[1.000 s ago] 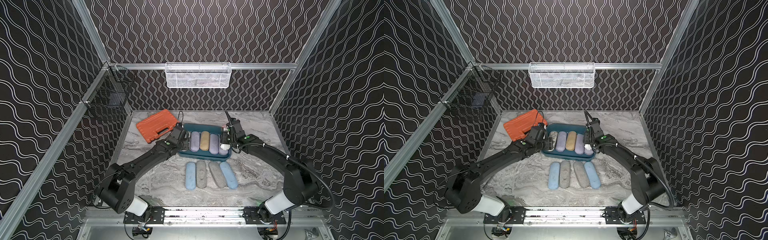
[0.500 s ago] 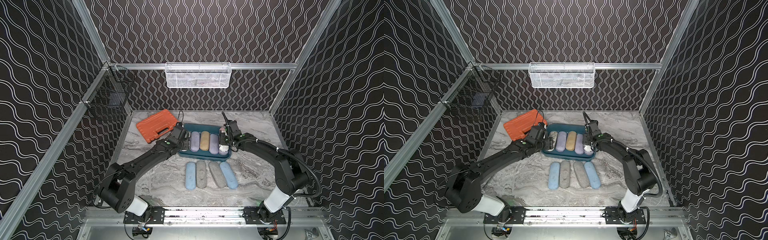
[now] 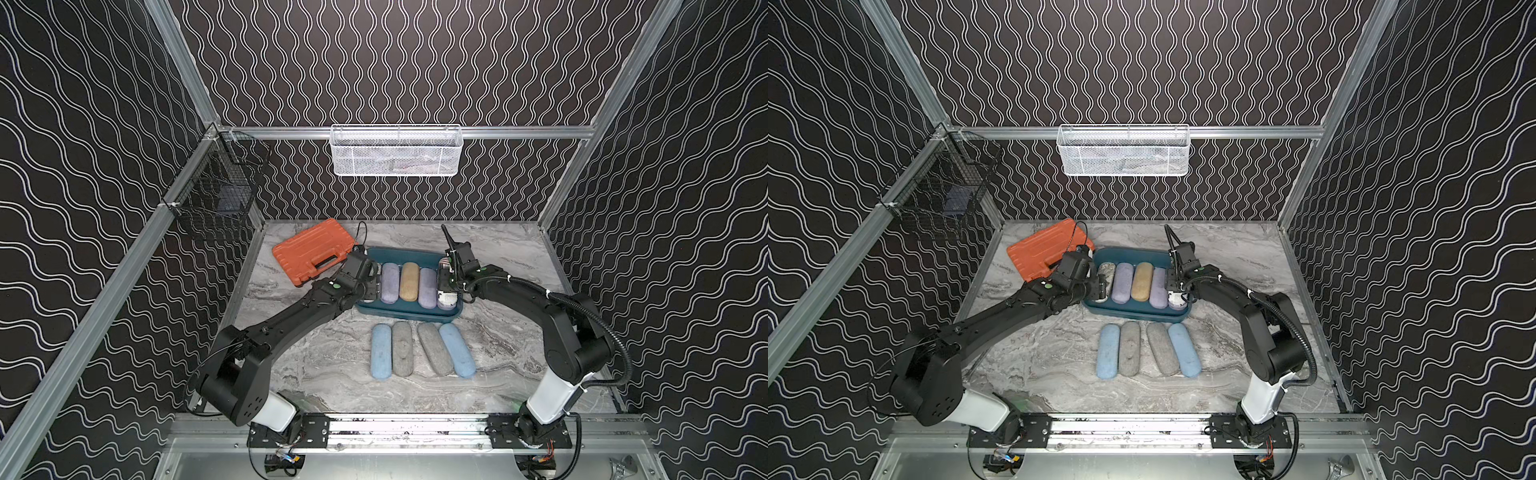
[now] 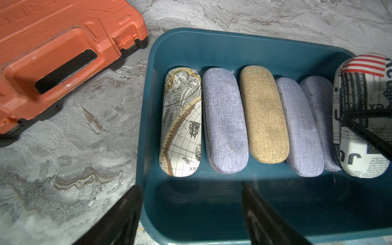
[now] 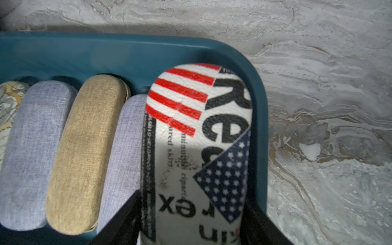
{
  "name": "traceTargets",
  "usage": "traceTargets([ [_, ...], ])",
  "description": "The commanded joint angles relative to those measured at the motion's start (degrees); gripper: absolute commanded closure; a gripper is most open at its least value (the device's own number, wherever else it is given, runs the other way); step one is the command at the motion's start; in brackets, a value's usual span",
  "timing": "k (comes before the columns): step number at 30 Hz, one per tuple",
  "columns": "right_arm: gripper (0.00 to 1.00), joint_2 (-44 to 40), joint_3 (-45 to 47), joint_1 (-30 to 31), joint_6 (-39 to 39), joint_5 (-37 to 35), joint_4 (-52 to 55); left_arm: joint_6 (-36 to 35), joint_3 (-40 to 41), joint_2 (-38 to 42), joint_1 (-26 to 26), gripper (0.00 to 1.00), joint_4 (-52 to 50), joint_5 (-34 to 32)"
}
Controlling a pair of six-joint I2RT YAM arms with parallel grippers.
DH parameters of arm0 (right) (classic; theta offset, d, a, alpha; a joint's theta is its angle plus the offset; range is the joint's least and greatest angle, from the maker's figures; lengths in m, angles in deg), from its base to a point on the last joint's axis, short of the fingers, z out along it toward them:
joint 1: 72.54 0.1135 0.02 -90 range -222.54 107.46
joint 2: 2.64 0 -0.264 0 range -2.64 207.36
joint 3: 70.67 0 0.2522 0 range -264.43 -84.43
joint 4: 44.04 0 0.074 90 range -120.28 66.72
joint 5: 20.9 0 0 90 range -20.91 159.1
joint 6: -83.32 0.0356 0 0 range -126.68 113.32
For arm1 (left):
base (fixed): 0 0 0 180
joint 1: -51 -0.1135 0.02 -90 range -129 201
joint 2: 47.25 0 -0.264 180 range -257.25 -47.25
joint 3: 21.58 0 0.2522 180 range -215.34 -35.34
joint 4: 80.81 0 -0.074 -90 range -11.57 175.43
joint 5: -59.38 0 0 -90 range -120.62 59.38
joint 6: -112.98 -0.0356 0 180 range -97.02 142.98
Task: Put the glasses cases into the storage boxes
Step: Place the glasses case in the storage box, then pick up the glasses case at the center of the board.
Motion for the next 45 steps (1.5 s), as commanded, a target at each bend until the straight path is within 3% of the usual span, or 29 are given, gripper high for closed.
traceTargets([
  [1, 0.28, -1.0, 0.4, 0.0, 0.9, -1.1, 0.7, 1.1, 0.2, 0.2, 0.0, 0.23, 1.0, 0.2],
  [19, 0.21, -15.9, -0.1, 1.6, -2.2, -4.2, 3.0, 4.5, 5.5, 8.6, 0.9, 0.24, 0.0, 3.6],
  [29, 0.20, -23.1, 6.8, 5.2, -3.9, -9.8, 1.6, 5.7, 13.6, 14.2, 9.5, 0.23, 0.3, 3.2],
  [37, 0.20, -24.1, 11.8, 5.2, -3.0, -8.5, -0.3, 7.0, 18.5, 11.8, 13.9, 0.22, 1.3, 4.2],
  [45, 0.19, -23.5, 12.5, 5.1, -3.1, -7.4, -1.2, 8.2, 19.3, 7.9, 14.7, 0.22, 5.0, 7.3],
])
